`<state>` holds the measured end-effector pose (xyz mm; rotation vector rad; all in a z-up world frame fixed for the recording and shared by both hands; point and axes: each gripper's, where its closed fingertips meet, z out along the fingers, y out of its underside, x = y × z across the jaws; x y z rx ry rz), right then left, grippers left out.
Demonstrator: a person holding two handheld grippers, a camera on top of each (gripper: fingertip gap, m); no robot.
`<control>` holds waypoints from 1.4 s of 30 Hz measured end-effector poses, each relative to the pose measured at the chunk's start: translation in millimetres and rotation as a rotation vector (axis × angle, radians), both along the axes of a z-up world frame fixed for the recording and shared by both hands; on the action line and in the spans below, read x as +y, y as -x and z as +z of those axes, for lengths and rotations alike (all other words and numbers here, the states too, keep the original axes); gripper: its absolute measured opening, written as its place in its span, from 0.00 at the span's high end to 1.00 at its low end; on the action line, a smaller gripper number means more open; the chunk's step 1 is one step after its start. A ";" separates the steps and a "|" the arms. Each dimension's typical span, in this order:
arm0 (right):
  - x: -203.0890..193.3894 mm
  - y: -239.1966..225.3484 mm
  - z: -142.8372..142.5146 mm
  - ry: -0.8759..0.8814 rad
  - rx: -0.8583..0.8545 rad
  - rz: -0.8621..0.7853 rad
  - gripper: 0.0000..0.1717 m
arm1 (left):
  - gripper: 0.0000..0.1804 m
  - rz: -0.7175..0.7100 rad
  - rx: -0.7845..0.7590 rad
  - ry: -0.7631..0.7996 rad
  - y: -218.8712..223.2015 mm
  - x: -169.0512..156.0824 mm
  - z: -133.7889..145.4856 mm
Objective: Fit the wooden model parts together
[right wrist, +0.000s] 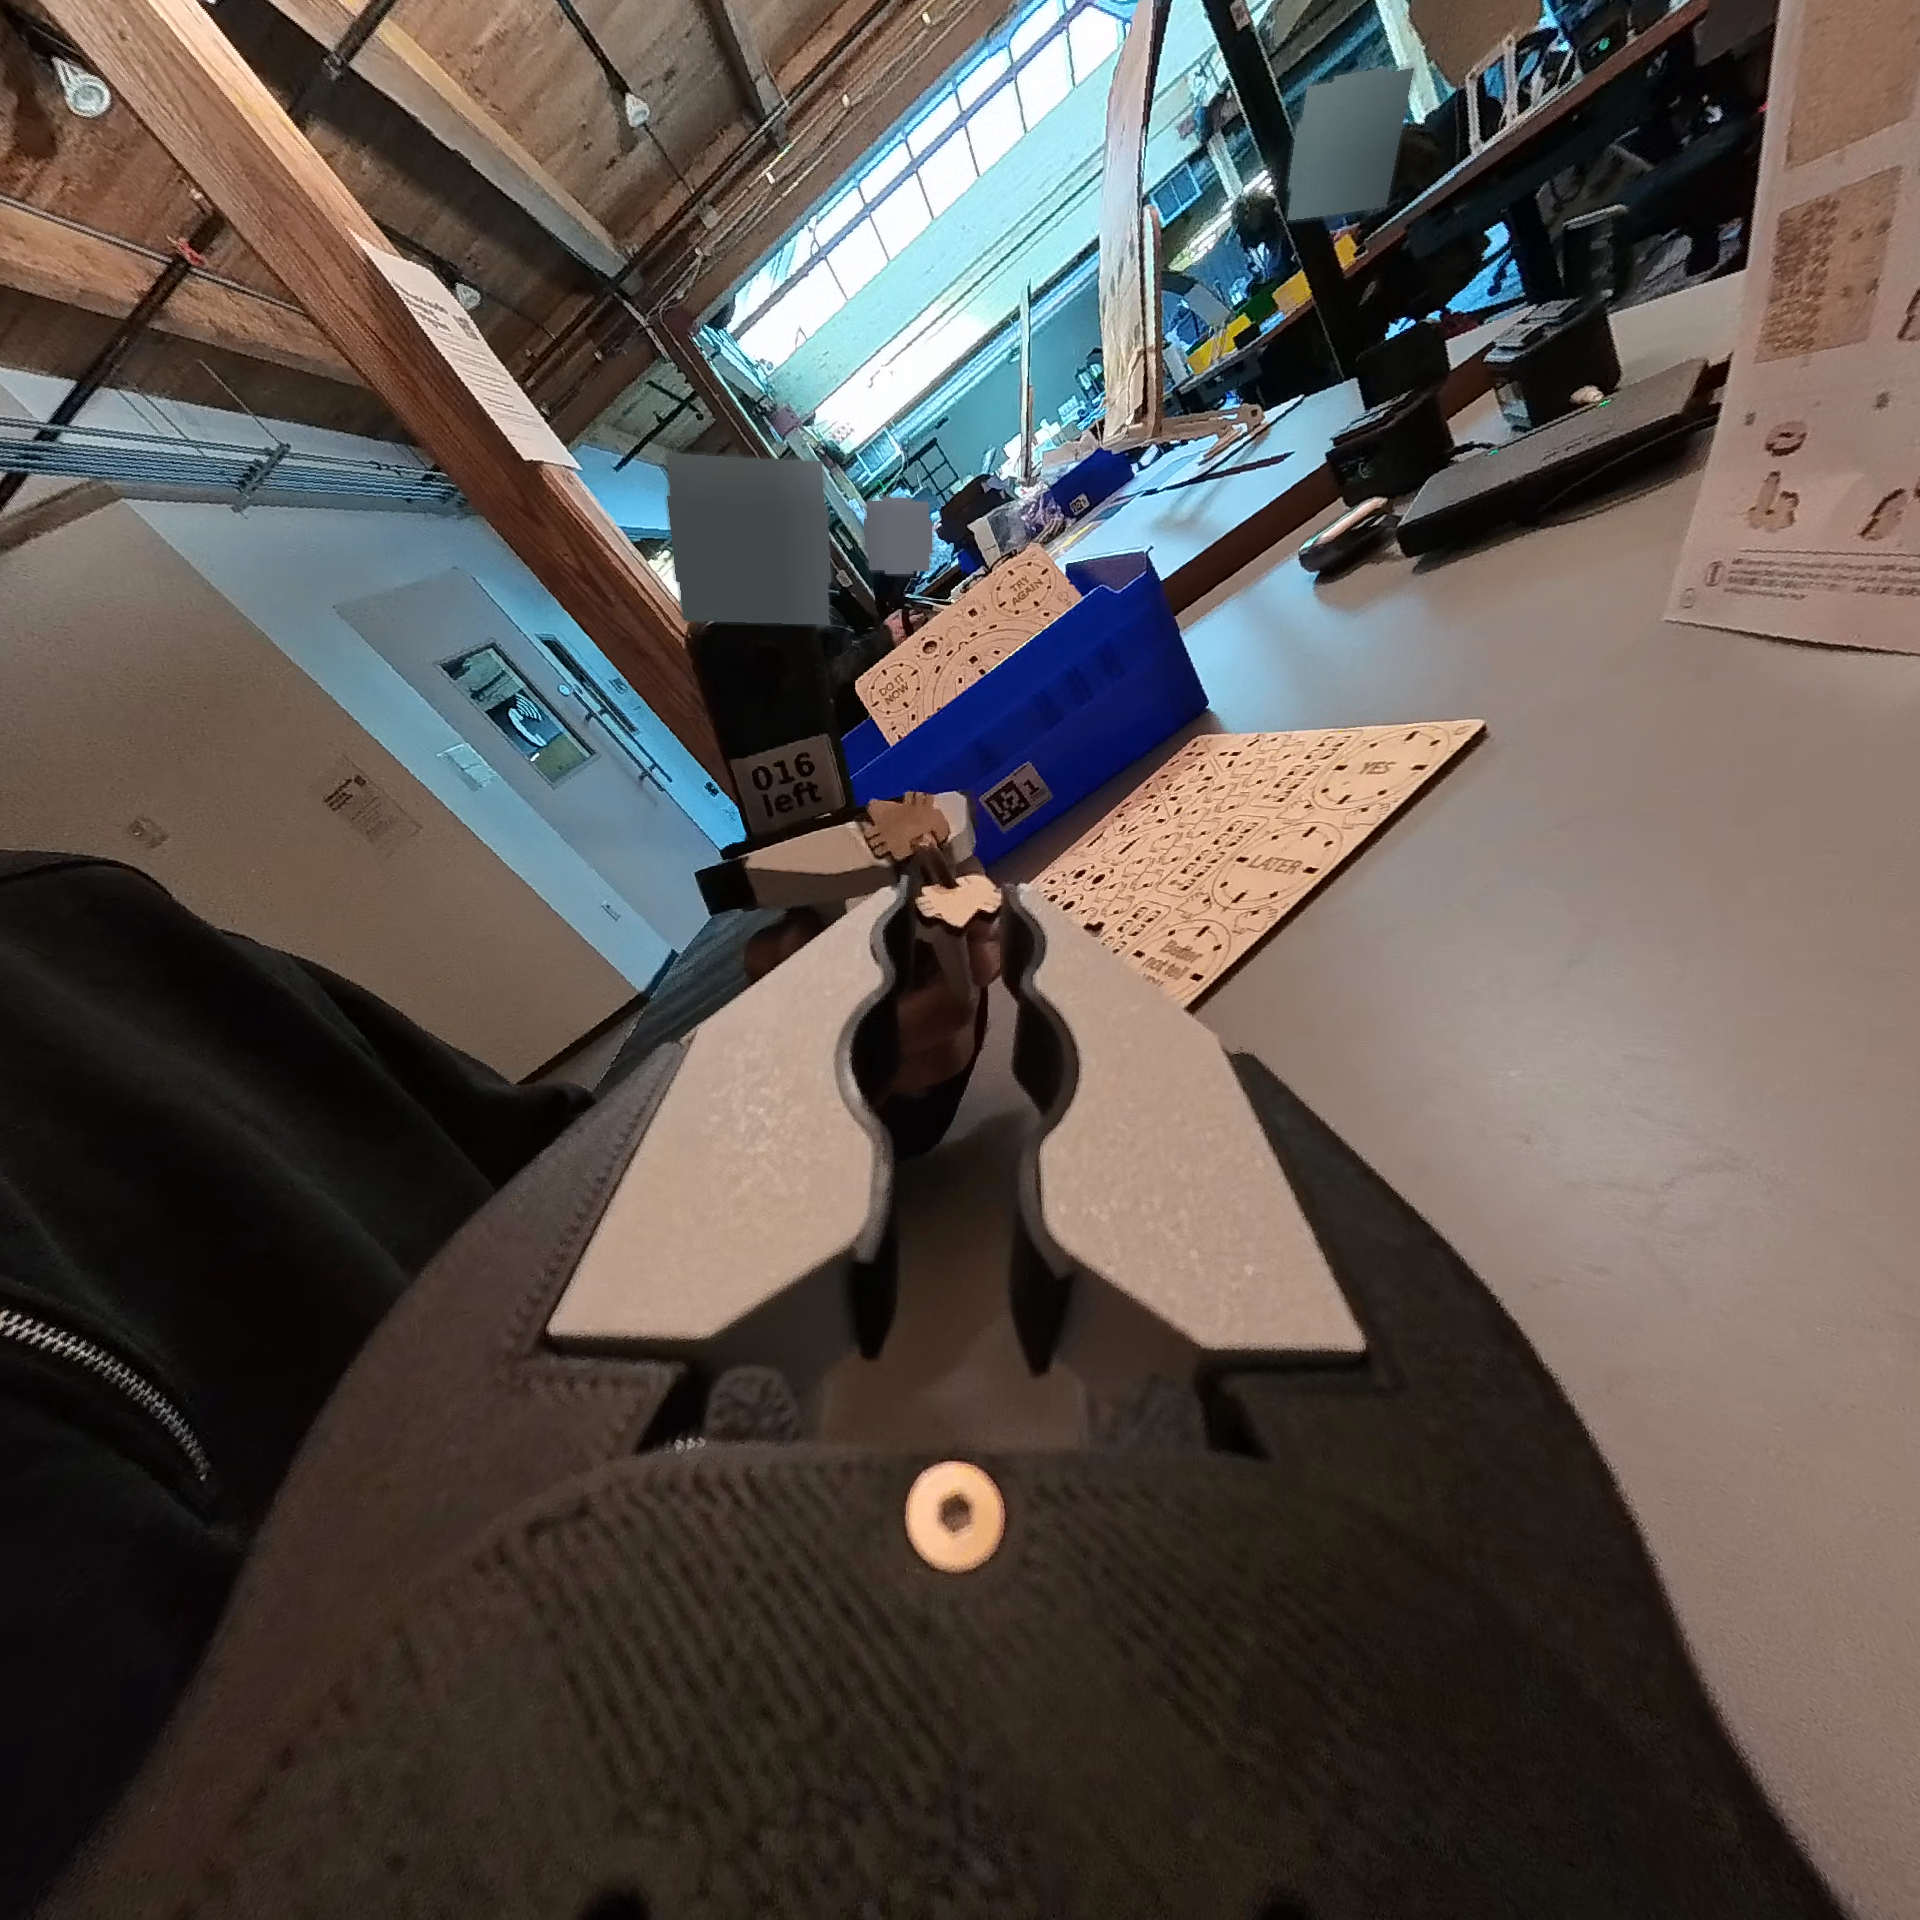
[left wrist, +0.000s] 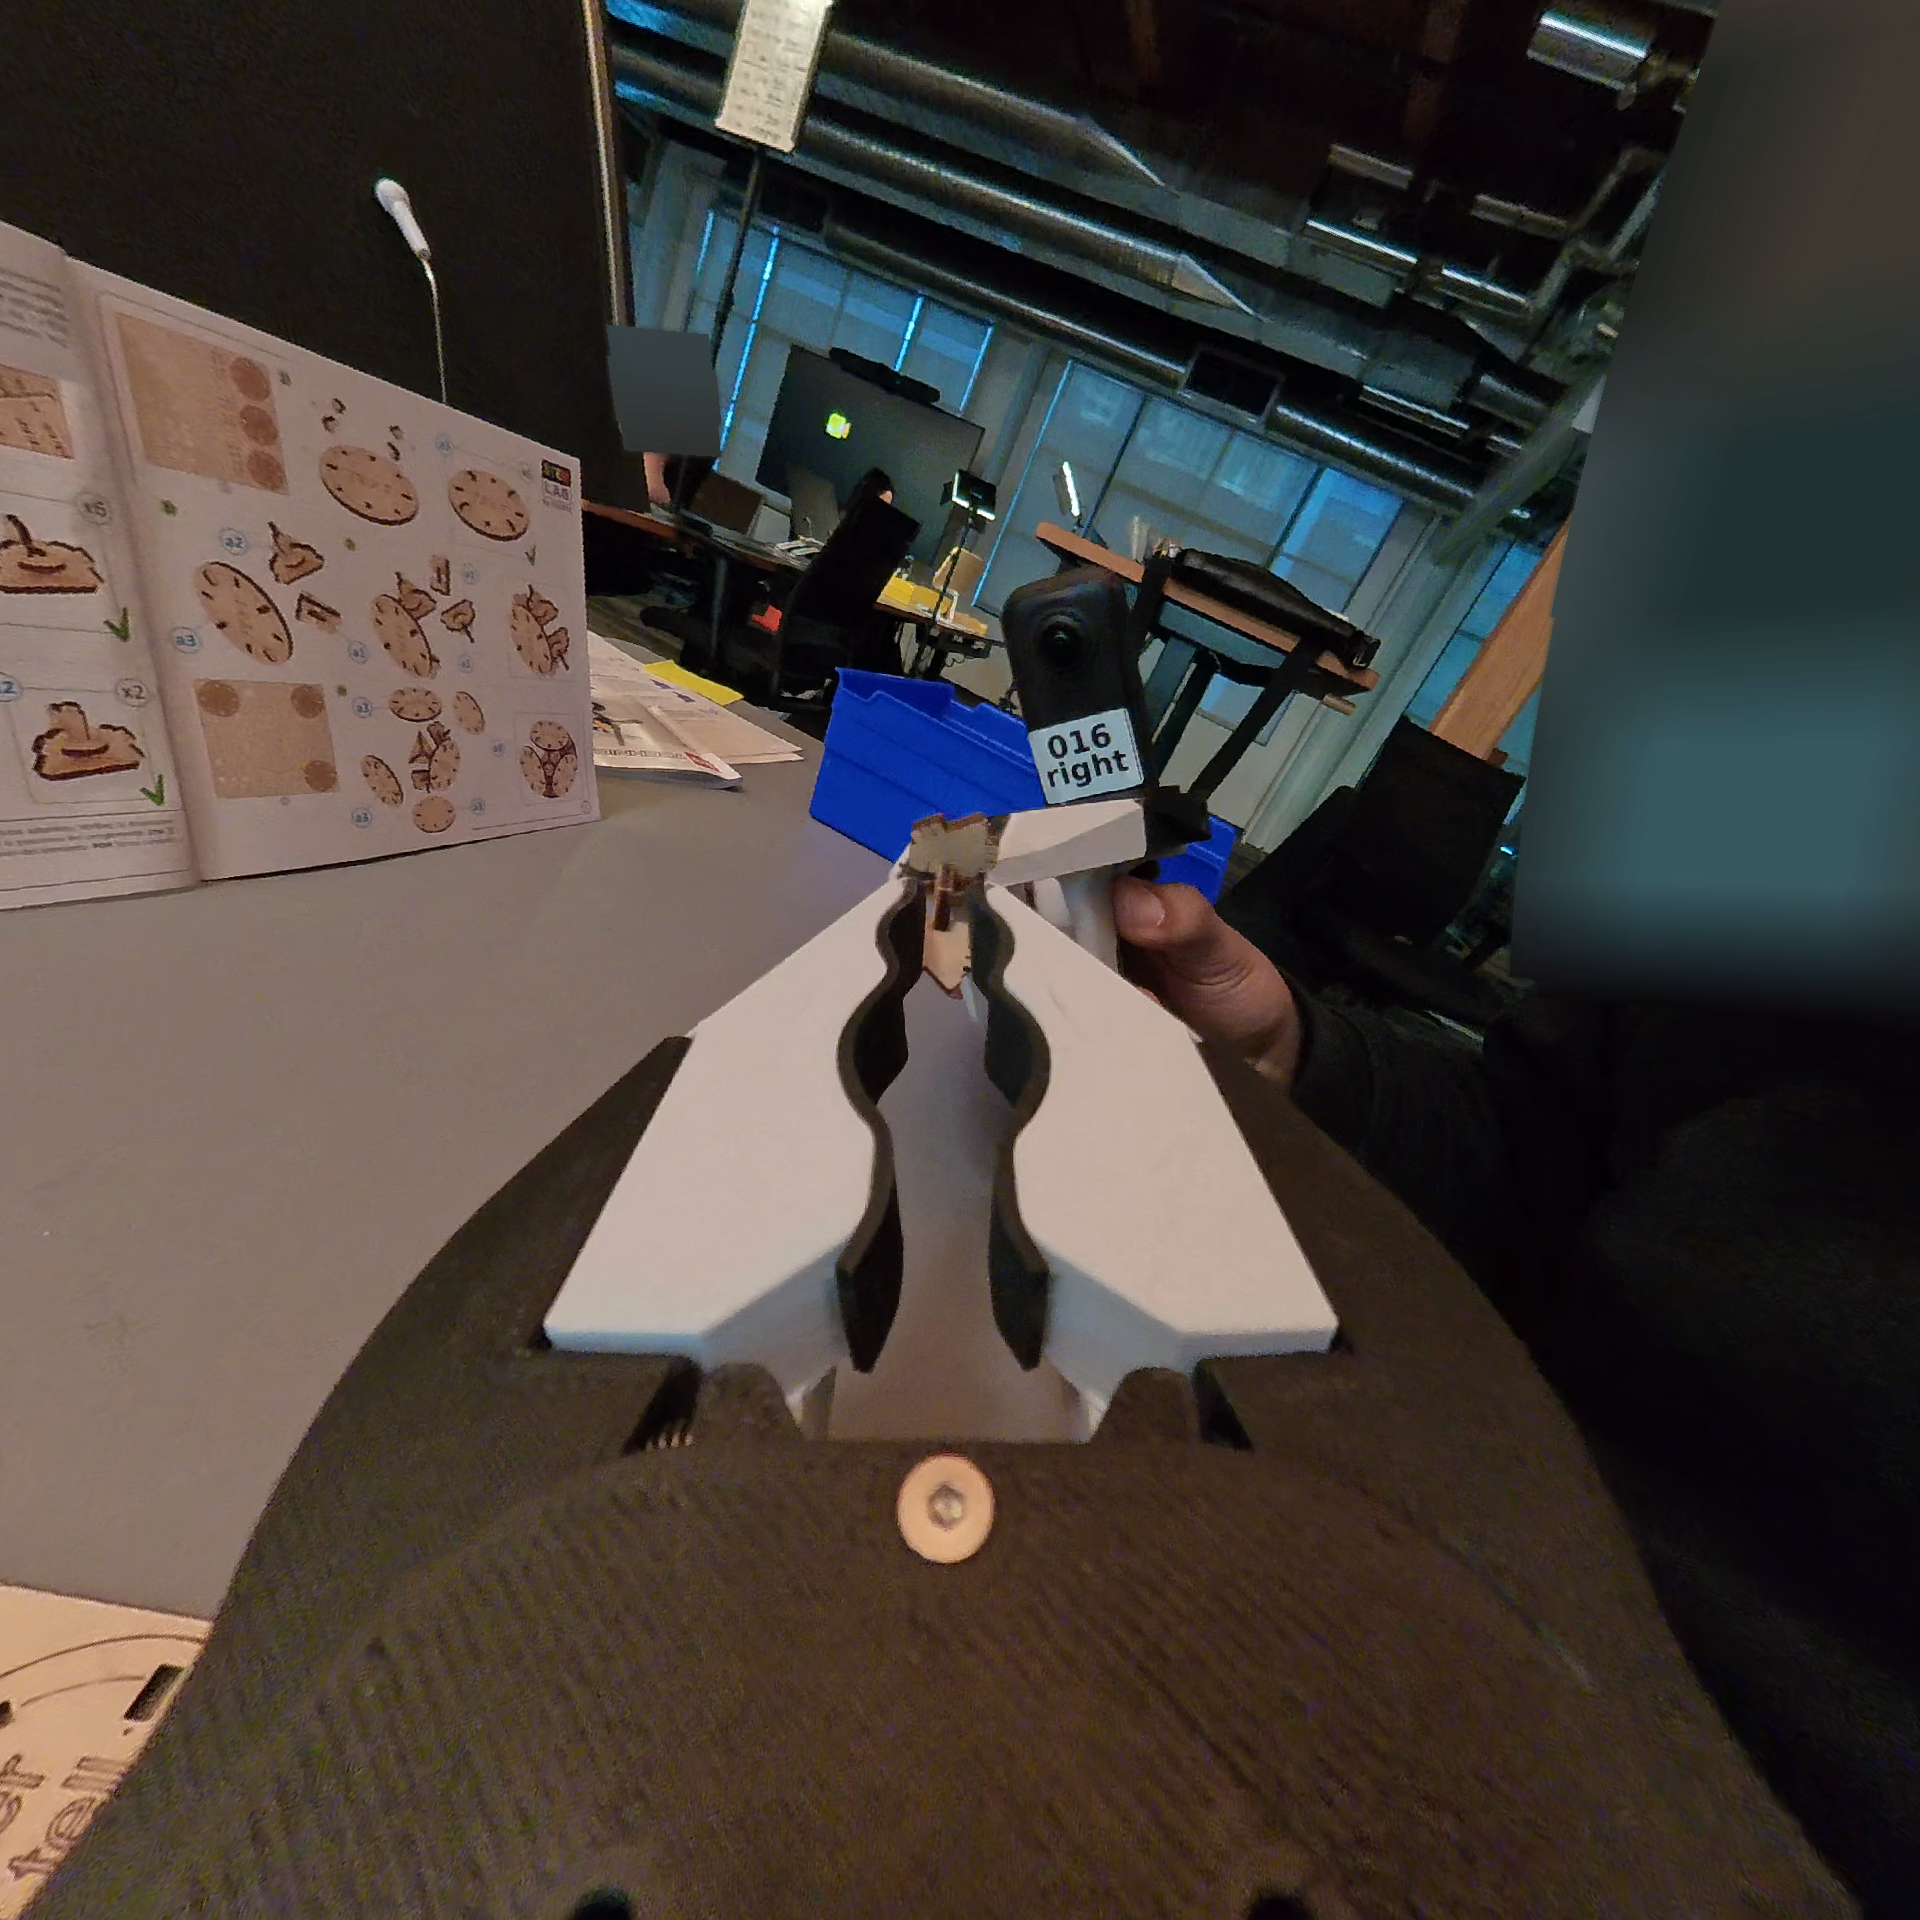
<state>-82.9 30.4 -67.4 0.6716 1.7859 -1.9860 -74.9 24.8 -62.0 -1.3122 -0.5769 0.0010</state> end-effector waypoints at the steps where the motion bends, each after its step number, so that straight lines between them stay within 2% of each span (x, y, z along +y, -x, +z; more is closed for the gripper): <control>1: 0.0 0.0 -0.2 0.001 -0.005 0.002 0.92 | 0.97 -0.003 0.001 0.003 -0.5 0.8 -0.3; 17: -0.3 -5.0 1.5 -0.021 0.026 0.015 0.92 | 1.00 0.011 0.038 0.063 -3.4 6.4 -0.4; 28: 2.6 -21.4 16.0 -0.097 0.223 0.023 0.92 | 1.00 -0.026 0.144 0.045 -19.7 9.8 14.6; 34: 4.8 -23.2 19.8 -0.122 0.287 0.001 0.92 | 1.00 -0.042 0.153 0.060 -22.8 12.6 13.3; 42: 9.2 -25.5 14.1 -0.313 0.500 -0.047 0.92 | 1.00 -0.030 0.188 0.125 -24.1 16.7 7.8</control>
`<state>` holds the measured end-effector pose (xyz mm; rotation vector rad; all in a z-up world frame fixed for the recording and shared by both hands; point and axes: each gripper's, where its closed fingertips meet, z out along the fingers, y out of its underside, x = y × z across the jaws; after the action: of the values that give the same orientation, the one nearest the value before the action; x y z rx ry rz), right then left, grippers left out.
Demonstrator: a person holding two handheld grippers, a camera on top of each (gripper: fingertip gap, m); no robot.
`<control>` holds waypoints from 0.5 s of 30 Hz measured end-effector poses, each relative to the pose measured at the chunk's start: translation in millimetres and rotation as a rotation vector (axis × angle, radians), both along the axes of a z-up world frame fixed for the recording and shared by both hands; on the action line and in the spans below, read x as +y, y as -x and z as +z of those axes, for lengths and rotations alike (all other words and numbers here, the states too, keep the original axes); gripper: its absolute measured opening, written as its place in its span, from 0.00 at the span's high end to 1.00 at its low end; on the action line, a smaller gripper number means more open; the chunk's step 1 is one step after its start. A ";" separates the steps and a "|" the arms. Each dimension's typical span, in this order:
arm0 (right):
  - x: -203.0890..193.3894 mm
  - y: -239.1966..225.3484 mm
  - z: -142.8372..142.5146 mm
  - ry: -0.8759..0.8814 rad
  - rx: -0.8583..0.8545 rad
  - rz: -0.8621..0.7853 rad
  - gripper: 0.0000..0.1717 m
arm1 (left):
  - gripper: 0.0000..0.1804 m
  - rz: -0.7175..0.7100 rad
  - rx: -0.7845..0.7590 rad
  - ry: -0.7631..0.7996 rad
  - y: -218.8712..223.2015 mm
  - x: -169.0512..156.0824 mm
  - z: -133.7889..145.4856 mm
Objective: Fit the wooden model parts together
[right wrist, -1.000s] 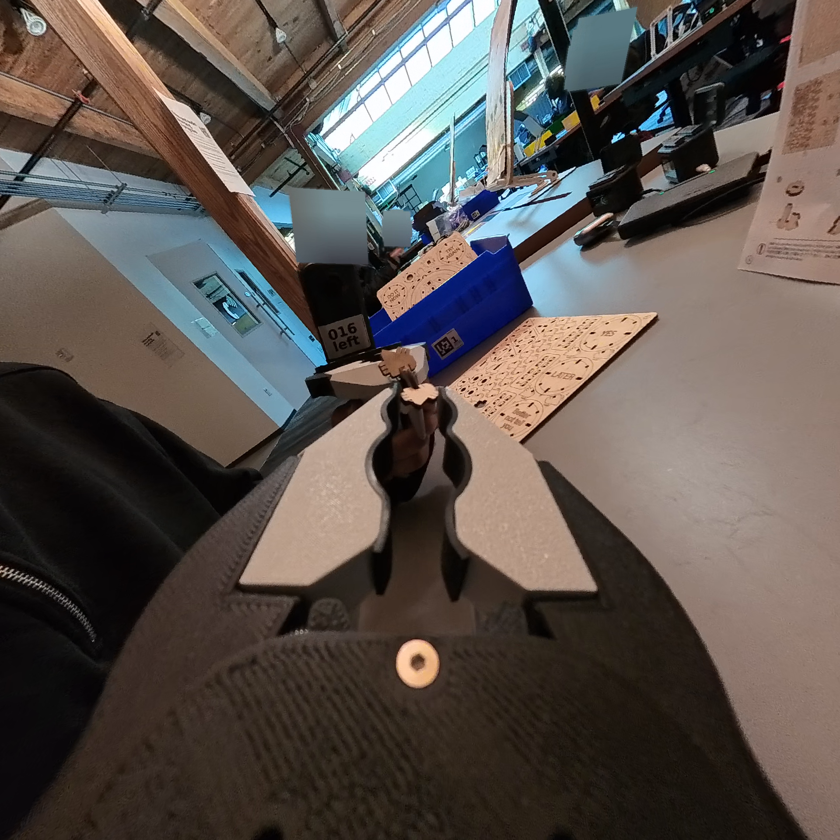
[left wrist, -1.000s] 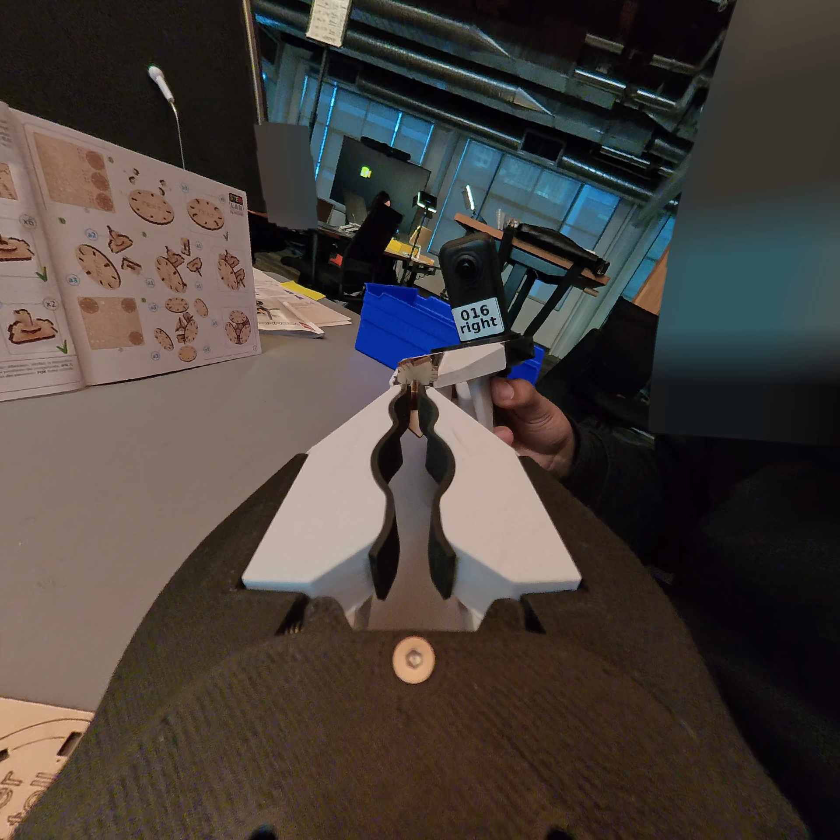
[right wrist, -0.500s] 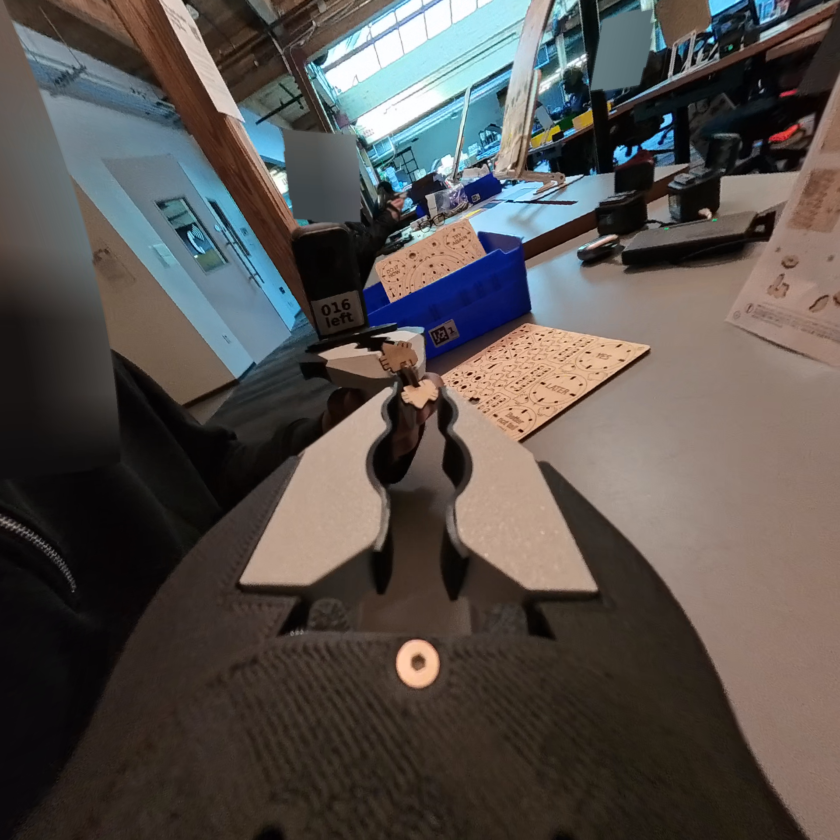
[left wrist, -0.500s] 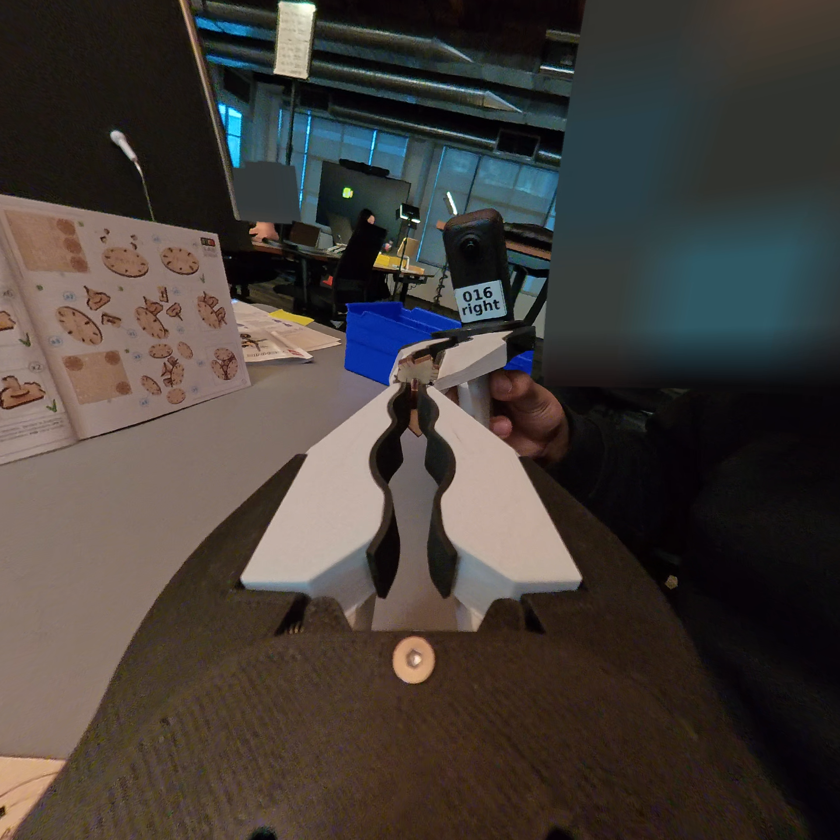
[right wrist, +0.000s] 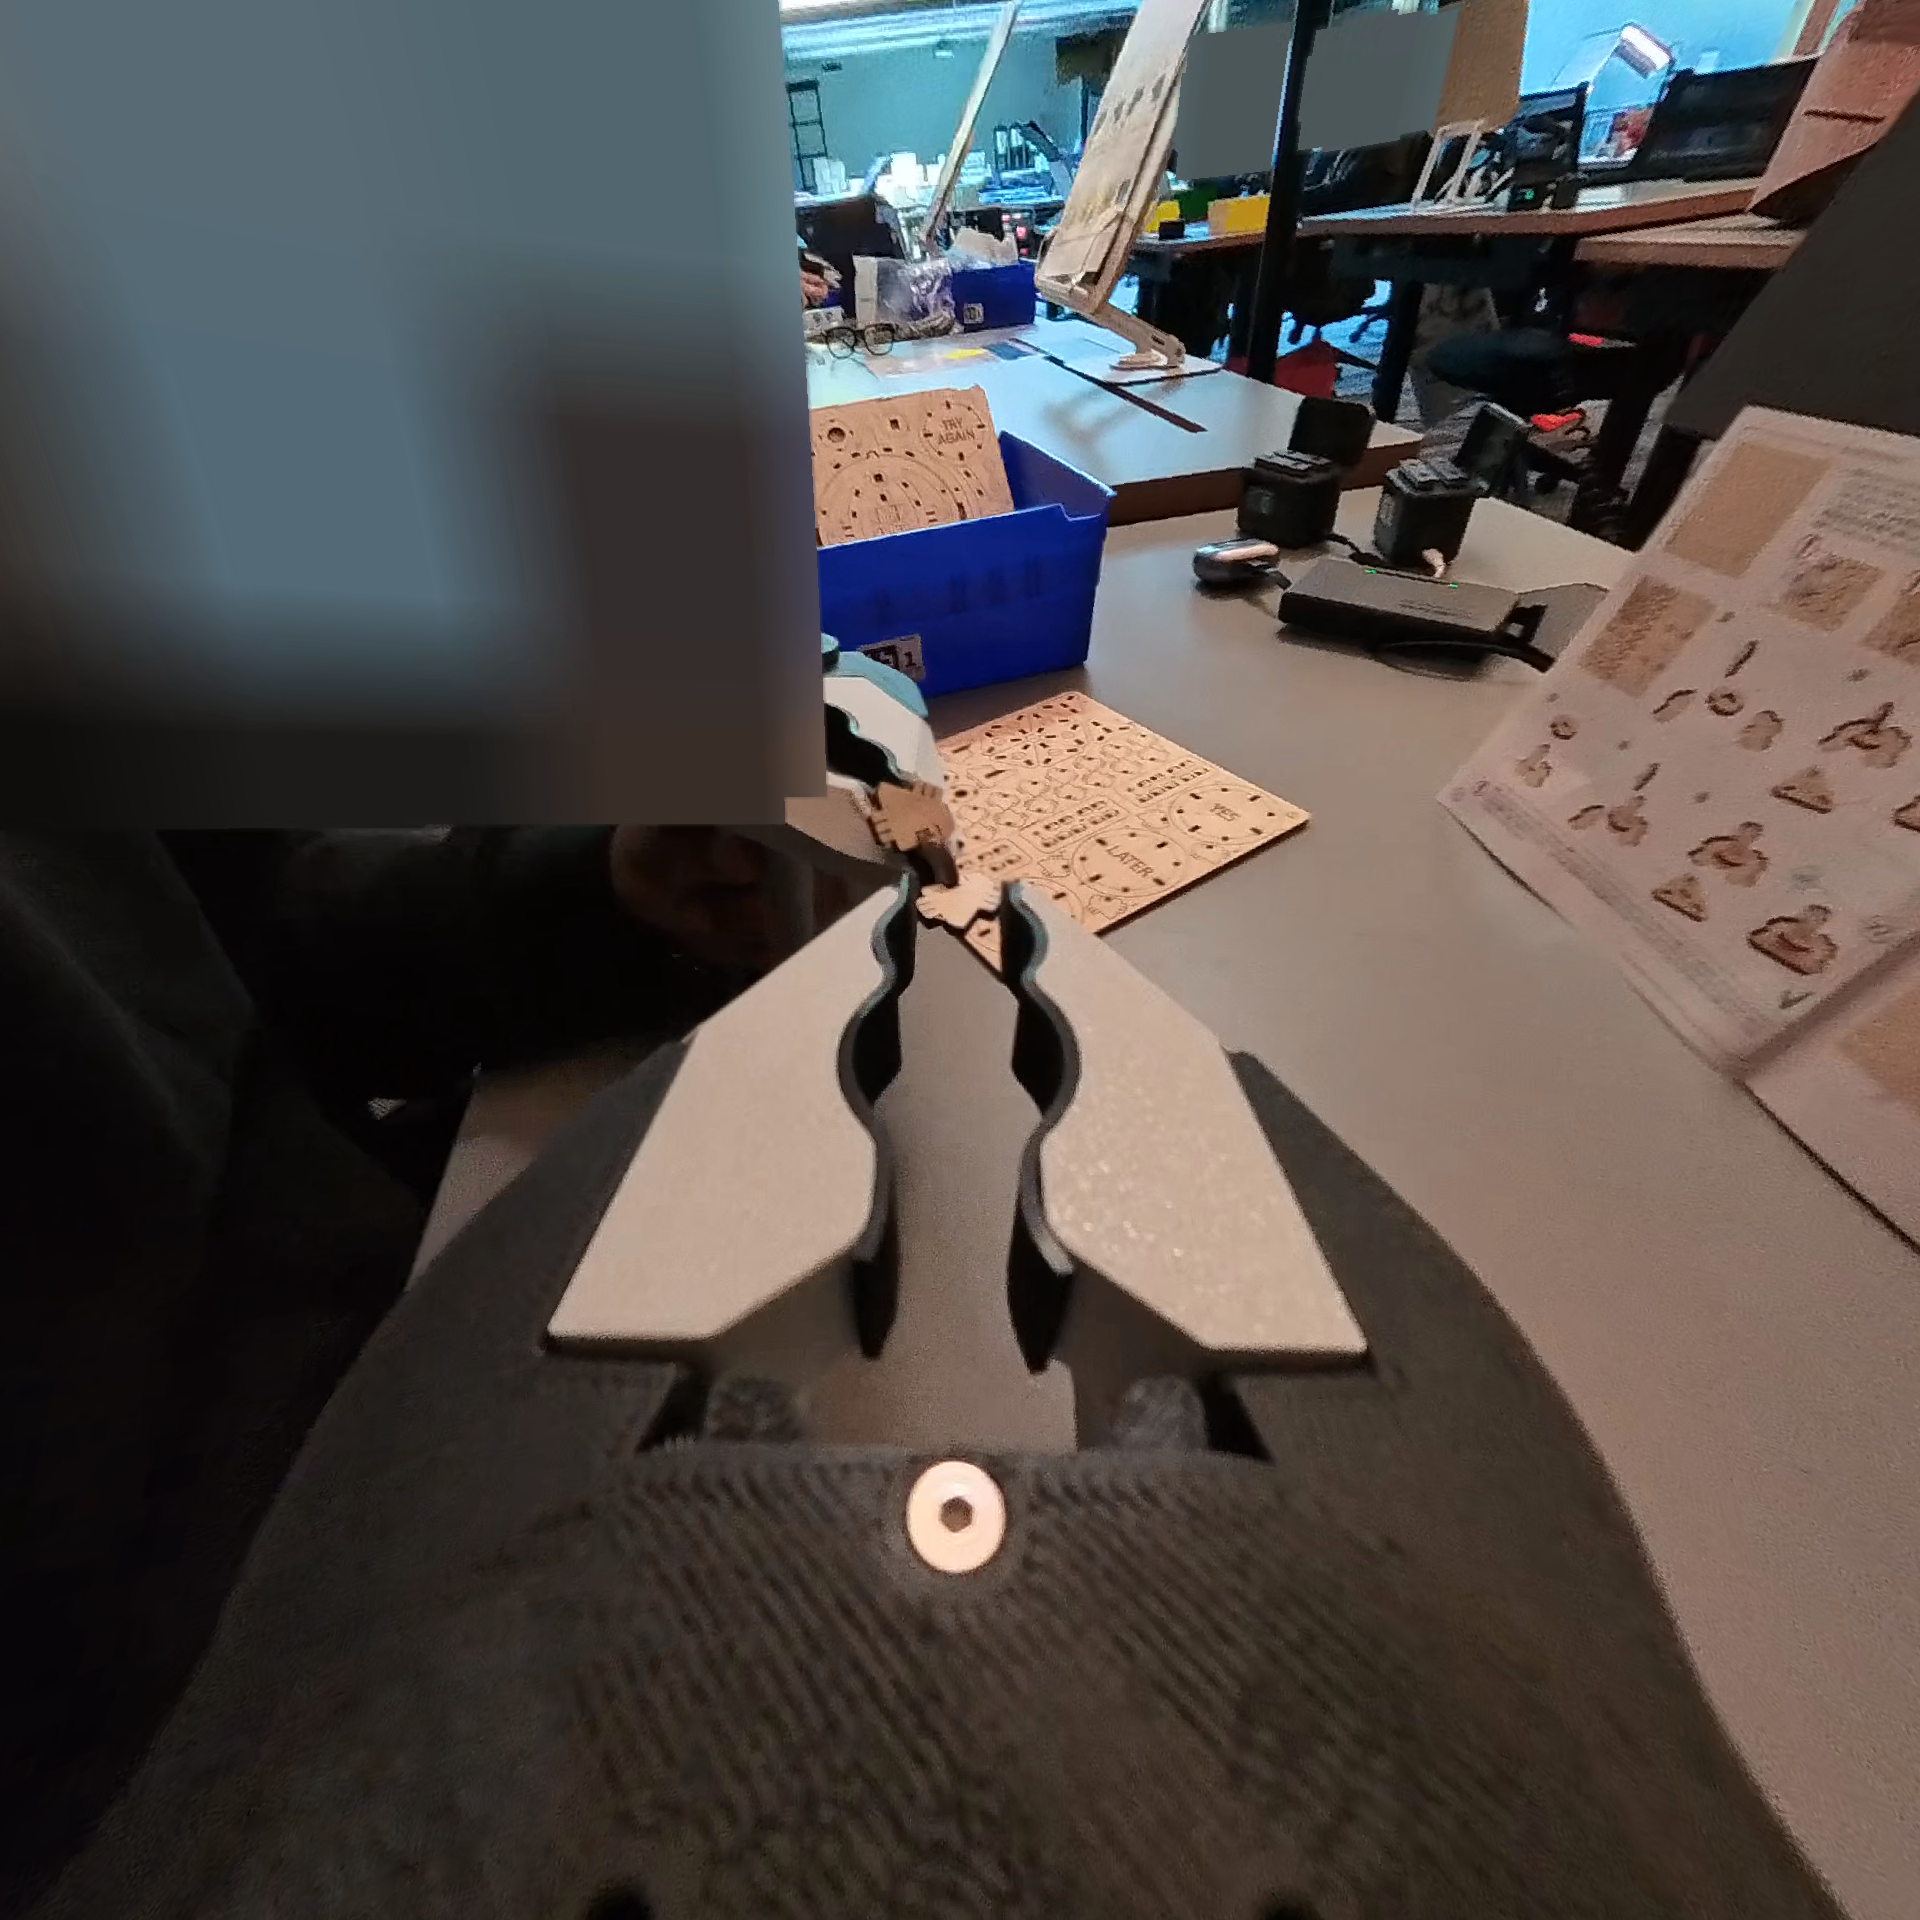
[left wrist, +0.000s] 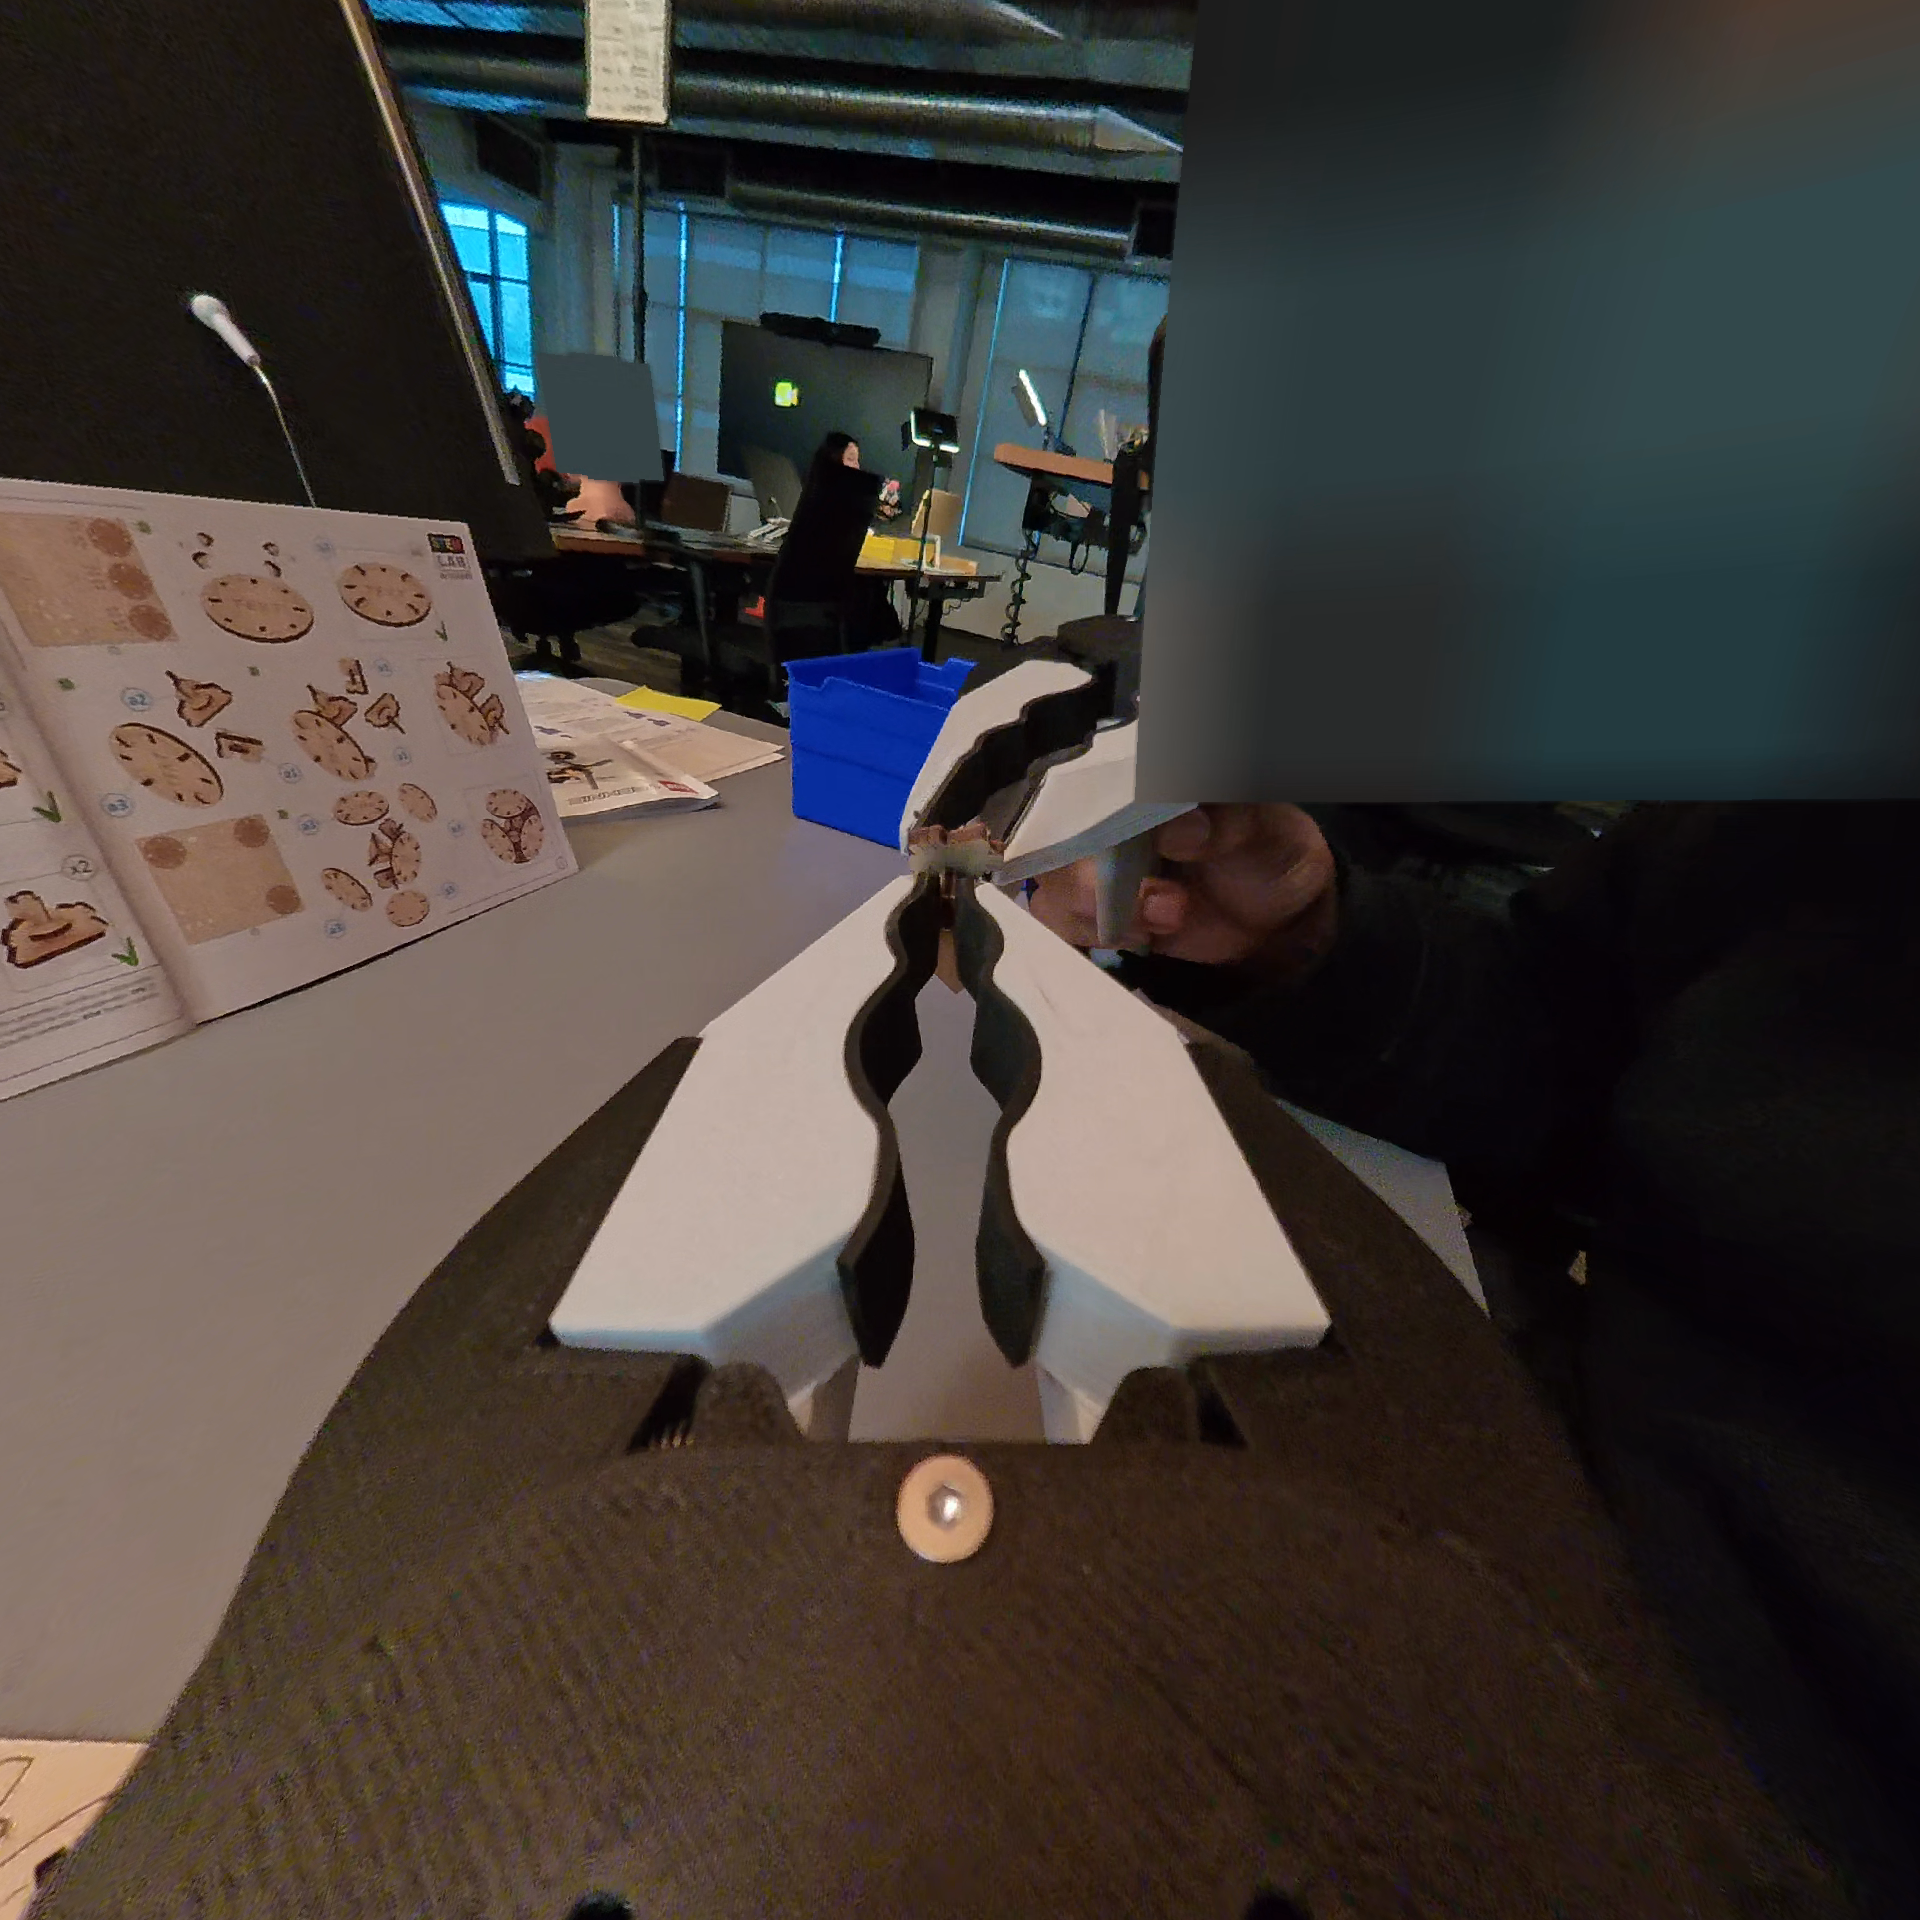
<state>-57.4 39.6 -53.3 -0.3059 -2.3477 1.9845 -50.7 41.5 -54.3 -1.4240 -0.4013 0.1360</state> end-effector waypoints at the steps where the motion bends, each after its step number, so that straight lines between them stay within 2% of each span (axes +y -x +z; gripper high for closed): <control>1: -0.4 0.5 0.9 0.003 0.013 -0.007 0.92 | 1.00 0.001 -0.001 -0.006 0.5 -0.4 0.6; 3: -1.3 0.5 5.8 0.037 0.032 -0.013 0.91 | 1.00 -0.010 -0.027 -0.039 1.5 -2.2 3.2; 6: 3.5 1.5 17.9 0.111 0.038 -0.005 0.72 | 1.00 -0.014 -0.075 -0.077 5.7 -6.0 3.6; 9: 13.4 -0.2 25.7 0.161 0.105 0.036 0.59 | 1.00 -0.117 -0.249 -0.216 8.3 -9.5 6.1; 11: 18.9 -1.6 22.7 0.149 0.217 0.043 0.60 | 1.00 -0.270 -0.414 -0.367 6.1 -13.9 10.5; 12: 20.2 -4.3 17.5 0.119 0.292 0.050 0.65 | 1.00 -0.340 -0.470 -0.433 4.3 -17.6 14.0; 15: 20.6 -15.3 -0.8 0.004 0.531 0.054 0.81 | 1.00 -0.502 -0.559 -0.449 -9.0 -16.6 12.7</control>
<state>-42.2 60.3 -54.1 0.2597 -2.0255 1.8035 -41.7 25.0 -41.6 -1.0575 -0.4780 -0.7326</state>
